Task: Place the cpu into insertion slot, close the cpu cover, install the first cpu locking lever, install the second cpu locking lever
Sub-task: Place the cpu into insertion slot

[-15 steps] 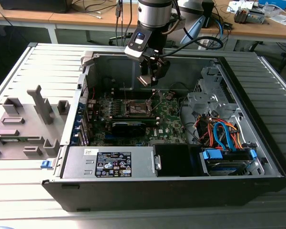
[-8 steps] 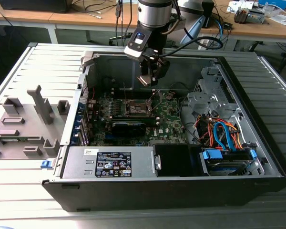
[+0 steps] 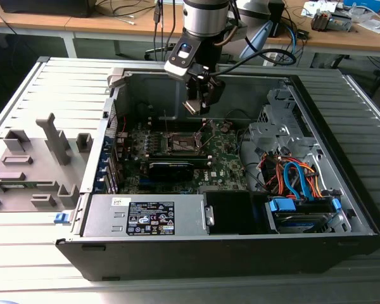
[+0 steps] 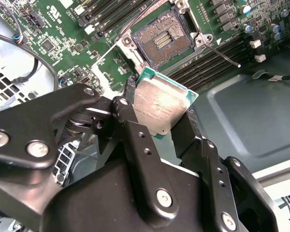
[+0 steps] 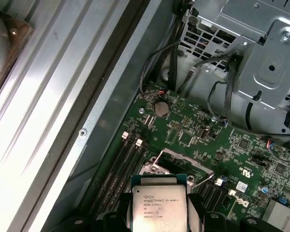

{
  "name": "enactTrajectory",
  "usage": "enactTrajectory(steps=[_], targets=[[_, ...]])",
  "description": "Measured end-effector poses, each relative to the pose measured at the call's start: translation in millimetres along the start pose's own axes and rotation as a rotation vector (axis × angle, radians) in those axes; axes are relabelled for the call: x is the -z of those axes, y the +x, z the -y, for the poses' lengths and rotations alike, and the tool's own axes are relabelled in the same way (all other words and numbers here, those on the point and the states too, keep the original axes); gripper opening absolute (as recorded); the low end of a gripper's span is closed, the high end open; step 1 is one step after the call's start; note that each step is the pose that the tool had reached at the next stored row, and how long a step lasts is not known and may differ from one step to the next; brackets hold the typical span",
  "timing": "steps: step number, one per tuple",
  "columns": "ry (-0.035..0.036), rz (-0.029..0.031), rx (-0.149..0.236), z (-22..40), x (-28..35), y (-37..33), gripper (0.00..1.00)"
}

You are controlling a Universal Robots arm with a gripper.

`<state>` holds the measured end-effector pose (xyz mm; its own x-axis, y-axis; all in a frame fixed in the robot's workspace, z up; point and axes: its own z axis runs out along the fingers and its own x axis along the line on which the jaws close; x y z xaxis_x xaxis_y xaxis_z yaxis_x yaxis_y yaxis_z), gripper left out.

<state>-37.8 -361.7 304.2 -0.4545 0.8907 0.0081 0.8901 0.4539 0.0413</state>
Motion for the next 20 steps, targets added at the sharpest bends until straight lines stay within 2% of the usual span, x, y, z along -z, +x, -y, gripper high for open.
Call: enactTrajectory(steps=[20], targets=[[-0.0004,0.0016,-0.039,0.0,-0.4,0.0,0.55]])
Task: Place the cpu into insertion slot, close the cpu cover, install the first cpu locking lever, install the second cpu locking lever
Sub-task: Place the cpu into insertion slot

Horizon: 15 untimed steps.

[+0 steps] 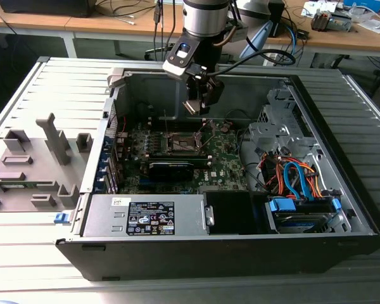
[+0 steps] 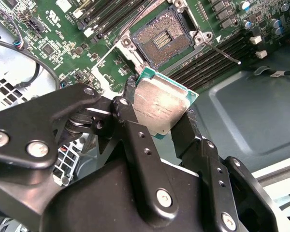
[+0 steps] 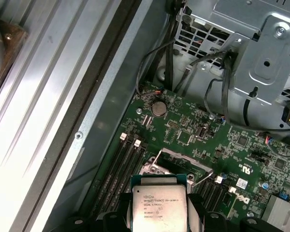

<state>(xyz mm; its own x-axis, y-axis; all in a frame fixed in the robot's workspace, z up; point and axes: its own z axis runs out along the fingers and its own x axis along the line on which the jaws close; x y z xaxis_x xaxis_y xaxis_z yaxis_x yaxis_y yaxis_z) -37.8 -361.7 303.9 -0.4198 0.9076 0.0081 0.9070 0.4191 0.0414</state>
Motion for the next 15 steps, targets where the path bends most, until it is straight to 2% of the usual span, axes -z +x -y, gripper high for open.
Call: enactTrajectory(steps=[15], targets=[[-0.0003,0.0011,-0.026,0.0,-0.2,0.0,0.55]])
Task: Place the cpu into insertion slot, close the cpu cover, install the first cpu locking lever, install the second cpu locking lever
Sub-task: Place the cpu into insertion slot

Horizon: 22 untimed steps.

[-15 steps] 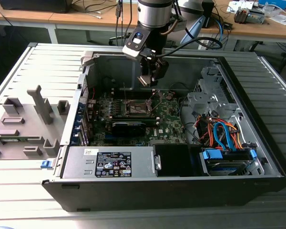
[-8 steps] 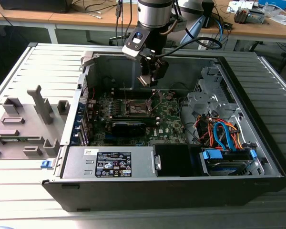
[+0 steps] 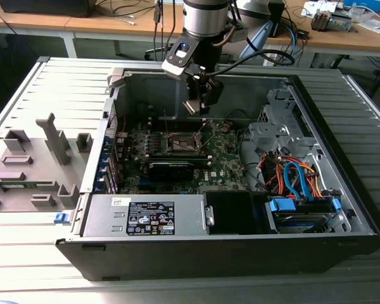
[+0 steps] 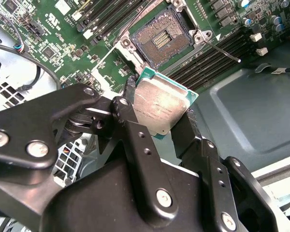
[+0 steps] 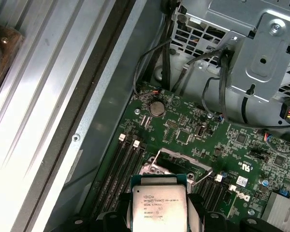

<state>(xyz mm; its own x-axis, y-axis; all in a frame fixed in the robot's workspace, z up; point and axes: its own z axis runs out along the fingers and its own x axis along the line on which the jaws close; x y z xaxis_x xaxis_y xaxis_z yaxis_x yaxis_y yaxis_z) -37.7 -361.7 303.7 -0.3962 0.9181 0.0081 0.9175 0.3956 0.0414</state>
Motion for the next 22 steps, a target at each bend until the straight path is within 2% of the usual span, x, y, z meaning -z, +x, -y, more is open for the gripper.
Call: enactTrajectory(steps=[22], targets=[[-0.0002,0.0017,-0.040,0.0,-0.2,0.0,0.55]])
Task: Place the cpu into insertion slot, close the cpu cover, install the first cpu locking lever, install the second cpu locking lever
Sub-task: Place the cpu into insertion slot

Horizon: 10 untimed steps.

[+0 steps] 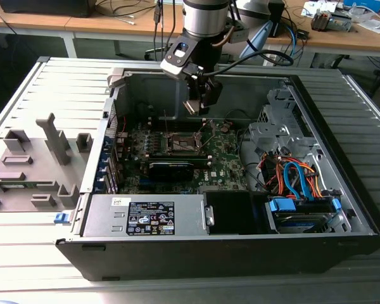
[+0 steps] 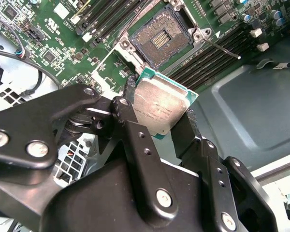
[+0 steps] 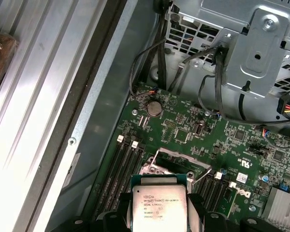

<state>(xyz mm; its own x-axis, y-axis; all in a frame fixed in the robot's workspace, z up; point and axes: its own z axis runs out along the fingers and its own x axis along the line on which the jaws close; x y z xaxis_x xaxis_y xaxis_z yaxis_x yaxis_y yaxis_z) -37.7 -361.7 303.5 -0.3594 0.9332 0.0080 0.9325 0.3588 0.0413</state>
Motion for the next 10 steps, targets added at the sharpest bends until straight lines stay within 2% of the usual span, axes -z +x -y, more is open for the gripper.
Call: enactTrajectory(steps=[10], targets=[[-0.0003,0.0008,-0.021,0.0,-0.1,0.0,0.55]])
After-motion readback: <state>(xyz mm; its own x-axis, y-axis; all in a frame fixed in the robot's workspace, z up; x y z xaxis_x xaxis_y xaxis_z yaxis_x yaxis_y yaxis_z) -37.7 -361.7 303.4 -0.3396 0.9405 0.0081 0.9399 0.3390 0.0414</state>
